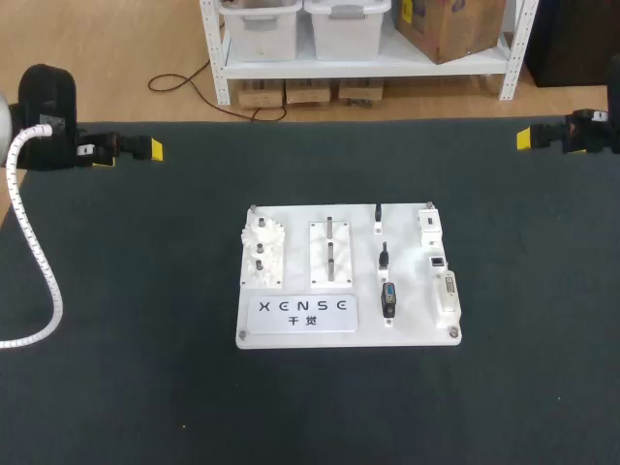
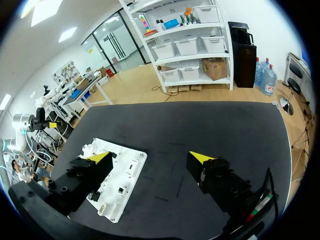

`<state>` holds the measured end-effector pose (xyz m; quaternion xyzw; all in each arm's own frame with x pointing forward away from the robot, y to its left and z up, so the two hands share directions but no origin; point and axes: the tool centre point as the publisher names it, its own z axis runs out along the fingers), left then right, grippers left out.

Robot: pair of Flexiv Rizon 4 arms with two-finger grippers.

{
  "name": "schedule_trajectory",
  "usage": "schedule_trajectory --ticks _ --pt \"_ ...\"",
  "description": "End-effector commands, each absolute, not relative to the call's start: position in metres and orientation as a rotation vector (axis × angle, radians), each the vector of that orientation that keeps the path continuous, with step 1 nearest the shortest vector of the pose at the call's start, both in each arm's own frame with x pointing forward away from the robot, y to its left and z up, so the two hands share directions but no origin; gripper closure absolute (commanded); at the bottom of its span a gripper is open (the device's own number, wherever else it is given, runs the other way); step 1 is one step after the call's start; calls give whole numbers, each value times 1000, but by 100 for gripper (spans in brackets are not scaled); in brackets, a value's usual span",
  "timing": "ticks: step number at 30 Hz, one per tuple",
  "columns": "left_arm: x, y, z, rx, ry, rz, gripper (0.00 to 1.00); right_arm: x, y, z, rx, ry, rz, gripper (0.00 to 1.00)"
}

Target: Insert the Ethernet cable into its matching sockets.

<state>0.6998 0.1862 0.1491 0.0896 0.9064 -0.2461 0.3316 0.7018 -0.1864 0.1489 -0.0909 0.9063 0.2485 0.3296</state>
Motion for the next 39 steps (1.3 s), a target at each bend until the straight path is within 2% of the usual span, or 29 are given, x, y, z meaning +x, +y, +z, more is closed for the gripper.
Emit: schedule_trajectory --ticks 1,20,29,39 --pt "700 185 150 231 2377 -634 0 701 -186 149 -236 2372 646 0" --pt "700 185 150 231 2377 -634 0 701 -186 149 -236 2372 646 0" --pt "706 139 160 741 2081 -726 0 701 -186 149 -236 2372 646 0" --pt "675 74 147 1233 1678 -874 0 701 -186 149 -236 2372 646 0"
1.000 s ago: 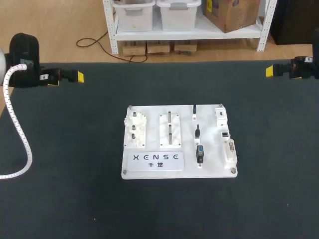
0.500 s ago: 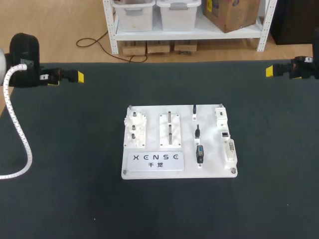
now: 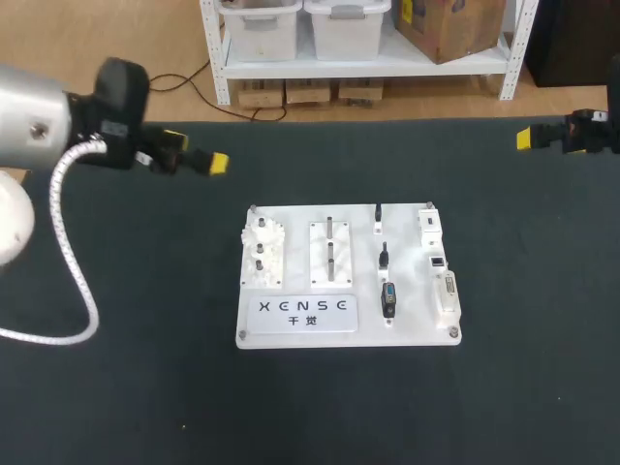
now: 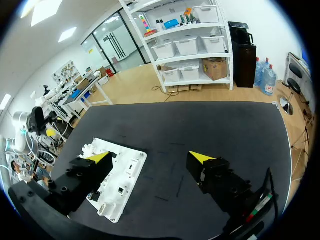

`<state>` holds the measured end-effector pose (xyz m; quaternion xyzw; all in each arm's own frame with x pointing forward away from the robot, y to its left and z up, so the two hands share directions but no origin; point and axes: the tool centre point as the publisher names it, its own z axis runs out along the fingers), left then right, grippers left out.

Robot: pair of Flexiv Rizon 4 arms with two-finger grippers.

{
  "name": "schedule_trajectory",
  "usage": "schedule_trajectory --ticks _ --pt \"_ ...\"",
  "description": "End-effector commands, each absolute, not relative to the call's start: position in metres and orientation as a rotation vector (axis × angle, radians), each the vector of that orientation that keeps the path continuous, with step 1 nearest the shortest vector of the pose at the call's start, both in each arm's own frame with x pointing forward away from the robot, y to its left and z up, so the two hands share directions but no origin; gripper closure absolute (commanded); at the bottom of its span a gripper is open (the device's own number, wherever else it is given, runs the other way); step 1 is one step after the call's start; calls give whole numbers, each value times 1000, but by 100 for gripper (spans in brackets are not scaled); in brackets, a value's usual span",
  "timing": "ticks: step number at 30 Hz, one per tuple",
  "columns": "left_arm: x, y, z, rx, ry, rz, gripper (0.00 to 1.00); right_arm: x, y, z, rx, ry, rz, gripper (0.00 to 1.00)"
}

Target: Insert the Ethernet cable into its matching sockets.

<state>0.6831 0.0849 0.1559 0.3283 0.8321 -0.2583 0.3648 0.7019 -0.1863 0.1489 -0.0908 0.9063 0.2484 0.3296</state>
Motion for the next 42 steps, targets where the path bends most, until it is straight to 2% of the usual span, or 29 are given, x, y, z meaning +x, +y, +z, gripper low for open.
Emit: schedule_trajectory --ticks 1,17,39,42 --pt "671 69 145 1277 1655 -870 0 701 -186 149 -236 2372 646 0" --pt "622 7 117 1507 1486 -908 0 701 -186 149 -236 2372 646 0" --pt "609 4 94 1502 1568 -865 0 701 -186 149 -236 2372 646 0" --pt "609 4 94 1502 1568 -865 0 703 -174 155 -310 2422 542 0"
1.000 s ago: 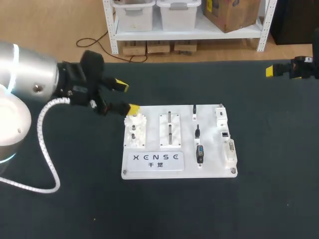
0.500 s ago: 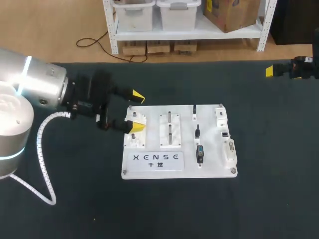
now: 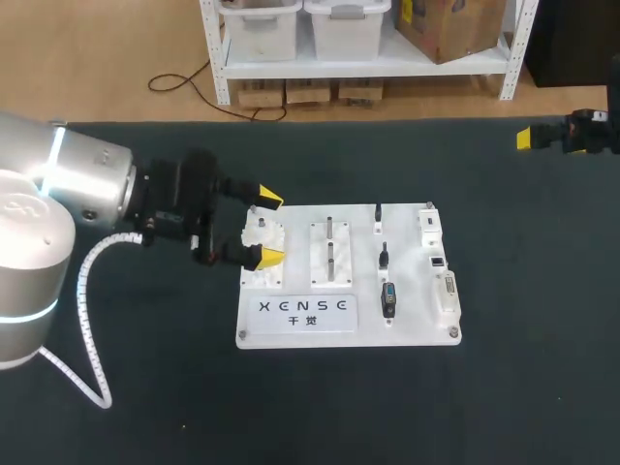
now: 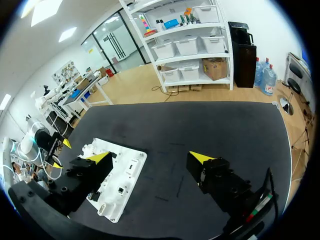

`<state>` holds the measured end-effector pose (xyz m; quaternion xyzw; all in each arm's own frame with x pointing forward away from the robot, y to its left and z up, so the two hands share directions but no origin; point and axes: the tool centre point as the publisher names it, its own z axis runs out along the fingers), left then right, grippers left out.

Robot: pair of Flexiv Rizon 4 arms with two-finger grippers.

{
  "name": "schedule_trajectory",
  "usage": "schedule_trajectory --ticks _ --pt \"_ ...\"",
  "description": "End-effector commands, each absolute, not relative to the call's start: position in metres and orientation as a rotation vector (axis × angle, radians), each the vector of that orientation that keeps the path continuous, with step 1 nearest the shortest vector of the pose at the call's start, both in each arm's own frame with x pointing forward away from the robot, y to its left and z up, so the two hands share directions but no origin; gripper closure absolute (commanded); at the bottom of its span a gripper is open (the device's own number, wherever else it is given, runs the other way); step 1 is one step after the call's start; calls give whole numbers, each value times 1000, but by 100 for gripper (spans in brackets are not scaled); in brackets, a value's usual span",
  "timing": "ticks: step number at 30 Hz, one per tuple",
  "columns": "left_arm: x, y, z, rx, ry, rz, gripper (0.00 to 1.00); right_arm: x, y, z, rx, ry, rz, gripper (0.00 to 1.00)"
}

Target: Insert the Ethernet cable into its matching sockets.

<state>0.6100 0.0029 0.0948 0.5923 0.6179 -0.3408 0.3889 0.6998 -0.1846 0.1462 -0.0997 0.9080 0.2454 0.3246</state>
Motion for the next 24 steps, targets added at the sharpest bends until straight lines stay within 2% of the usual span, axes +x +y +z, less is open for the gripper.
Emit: schedule_trajectory --ticks 1,9,24 --pt "609 4 94 1502 1568 -865 0 703 -167 159 -324 2440 526 0" --pt "609 4 94 1502 1568 -865 0 692 -97 176 -446 2567 307 0" --pt "609 4 94 1502 1568 -865 0 658 -30 126 -300 2757 55 0"
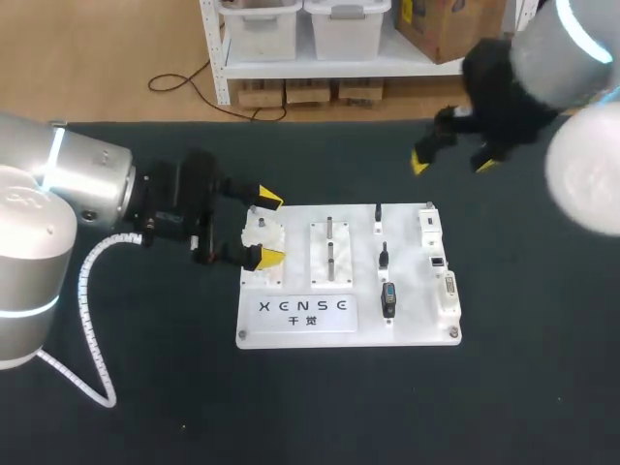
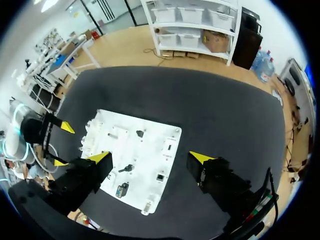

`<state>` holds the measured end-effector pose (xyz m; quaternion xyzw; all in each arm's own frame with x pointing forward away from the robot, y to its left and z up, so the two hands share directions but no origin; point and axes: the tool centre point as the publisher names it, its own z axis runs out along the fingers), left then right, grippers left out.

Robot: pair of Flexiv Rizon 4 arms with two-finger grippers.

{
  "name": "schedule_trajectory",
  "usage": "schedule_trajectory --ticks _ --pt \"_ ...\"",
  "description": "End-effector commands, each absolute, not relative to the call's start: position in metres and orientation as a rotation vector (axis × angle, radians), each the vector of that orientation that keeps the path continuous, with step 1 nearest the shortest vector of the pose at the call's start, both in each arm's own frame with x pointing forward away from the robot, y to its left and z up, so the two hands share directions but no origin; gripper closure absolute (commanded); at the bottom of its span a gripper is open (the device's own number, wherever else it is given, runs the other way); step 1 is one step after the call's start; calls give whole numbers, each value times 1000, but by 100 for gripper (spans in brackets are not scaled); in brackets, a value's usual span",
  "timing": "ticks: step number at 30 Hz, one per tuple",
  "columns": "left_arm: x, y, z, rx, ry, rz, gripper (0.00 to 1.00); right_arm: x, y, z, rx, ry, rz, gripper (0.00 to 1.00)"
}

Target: Insert the Ethernet cable into its matching sockets.

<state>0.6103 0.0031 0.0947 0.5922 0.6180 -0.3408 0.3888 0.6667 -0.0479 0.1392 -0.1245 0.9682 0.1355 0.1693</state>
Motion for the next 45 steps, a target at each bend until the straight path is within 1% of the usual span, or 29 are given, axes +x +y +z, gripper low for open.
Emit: schedule_trajectory --ticks 1,7,15,39,40,42,45 --pt "609 4 94 1502 1568 -865 0 654 -27 121 -313 2762 45 0" --pt "609 4 94 1502 1568 -865 0 636 -11 92 -270 2827 5 0" --pt "609 4 94 1502 1568 -865 0 631 6 68 -235 2871 6 0" --pt "609 4 94 1502 1568 -865 0 628 17 32 -168 2936 67 0" --pt "609 4 94 1502 1568 -865 0 628 17 32 -165 2939 70 4" --pt "609 4 94 1502 1568 -865 0 629 18 31 -164 2941 72 32" --pt "609 4 94 1502 1568 -865 0 630 19 30 -163 2944 83 54"
